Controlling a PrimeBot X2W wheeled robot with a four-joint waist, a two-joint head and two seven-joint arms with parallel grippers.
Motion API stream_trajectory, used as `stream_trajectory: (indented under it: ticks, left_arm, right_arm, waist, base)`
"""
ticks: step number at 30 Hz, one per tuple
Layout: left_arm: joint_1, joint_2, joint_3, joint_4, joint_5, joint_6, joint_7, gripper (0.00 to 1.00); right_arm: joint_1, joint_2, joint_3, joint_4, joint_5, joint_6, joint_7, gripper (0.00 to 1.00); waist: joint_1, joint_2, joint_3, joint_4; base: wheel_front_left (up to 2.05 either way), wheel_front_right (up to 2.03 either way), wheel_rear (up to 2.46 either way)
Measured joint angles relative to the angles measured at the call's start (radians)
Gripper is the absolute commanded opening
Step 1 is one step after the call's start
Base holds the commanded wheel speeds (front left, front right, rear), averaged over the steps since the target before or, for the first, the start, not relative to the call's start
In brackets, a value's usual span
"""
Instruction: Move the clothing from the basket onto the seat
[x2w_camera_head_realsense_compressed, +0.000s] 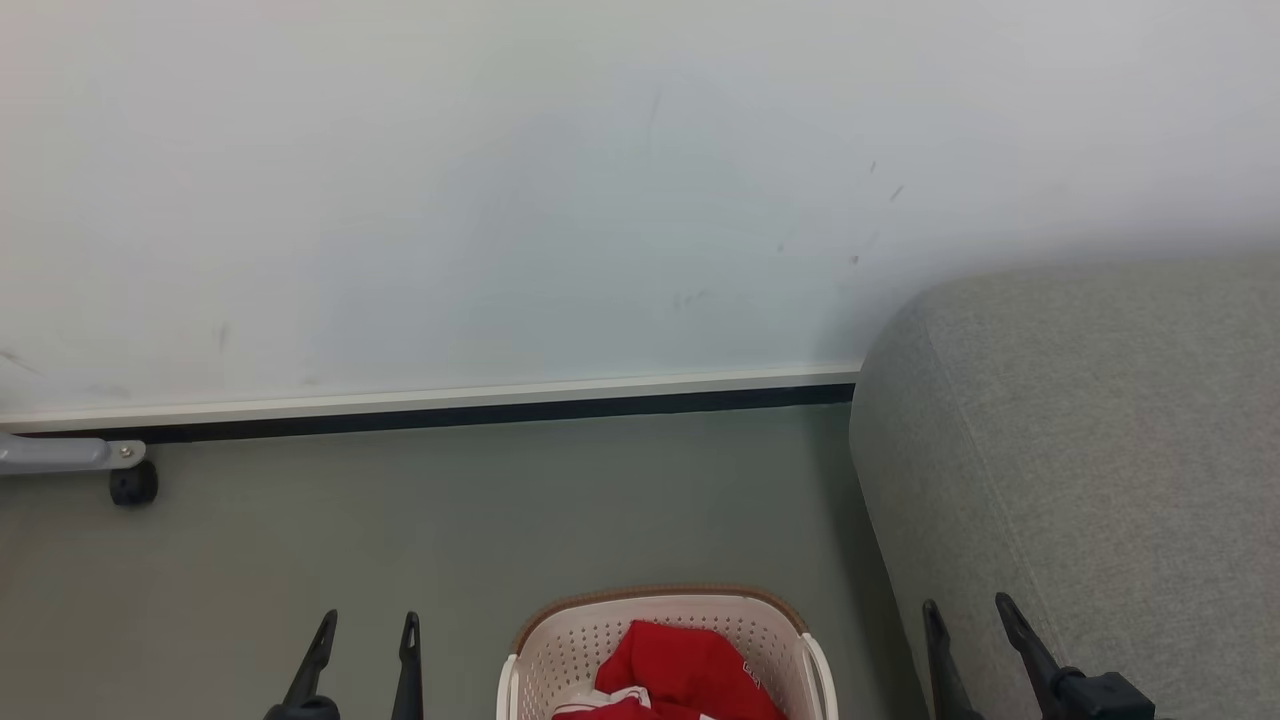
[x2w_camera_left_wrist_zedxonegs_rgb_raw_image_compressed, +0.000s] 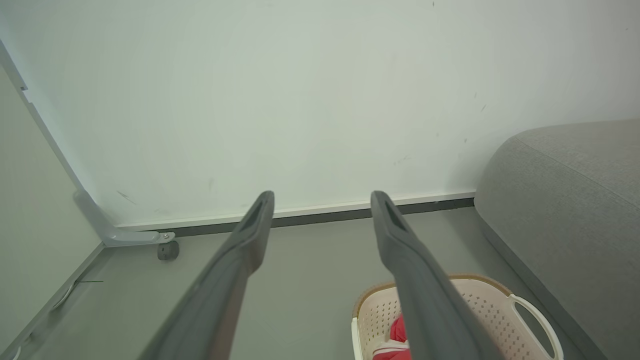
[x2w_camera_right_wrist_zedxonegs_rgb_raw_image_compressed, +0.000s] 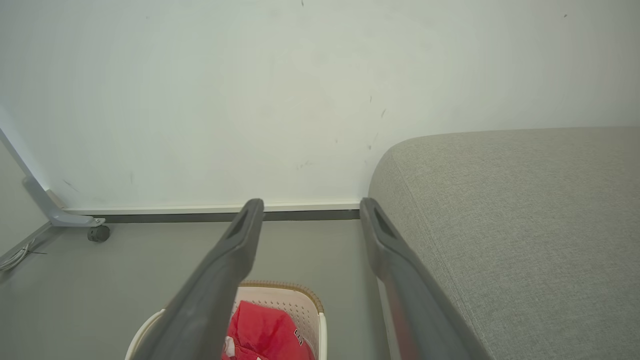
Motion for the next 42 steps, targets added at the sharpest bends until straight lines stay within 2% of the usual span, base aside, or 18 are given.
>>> stream_trajectory:
  ticks: [10, 18, 31, 42]
  left_arm:
    - [-0.002, -0.006, -0.026, -0.004, 0.018, -0.022, 0.000, 1.00]
    - [-0.052, -0.006, -0.072, 0.018, 0.057, -0.049, 0.000, 1.00]
    - [-0.203, -0.024, -0.110, 0.154, 0.063, -0.084, 0.000, 1.00]
    - [-0.340, -0.031, -0.177, 0.309, 0.123, -0.110, 0.037, 1.00]
  right_arm:
    - [0.000, 0.000, -0.015, -0.025, -0.007, 0.000, 0.000, 1.00]
    - [-0.015, -0.002, -0.037, -0.061, -0.011, 0.000, 0.000, 1.00]
    - [-0.149, -0.004, -0.061, -0.115, -0.028, -0.001, 0.000, 1.00]
    - [-0.252, -0.004, -0.069, -0.171, -0.043, 0.001, 0.000, 1.00]
  waist:
    - [0.0000, 0.0000, 0.042, -0.002]
    - [0.0001, 0.0000, 0.117, -0.009]
    - [0.0002, 0.0001, 0.291, -0.053]
    - [0.0003, 0.0002, 0.448, -0.118]
  base:
    - [0.00, 0.00, 0.00]
    - [0.00, 0.00, 0.00]
    - [0.00, 0.00, 0.00]
    - [0.00, 0.00, 0.00]
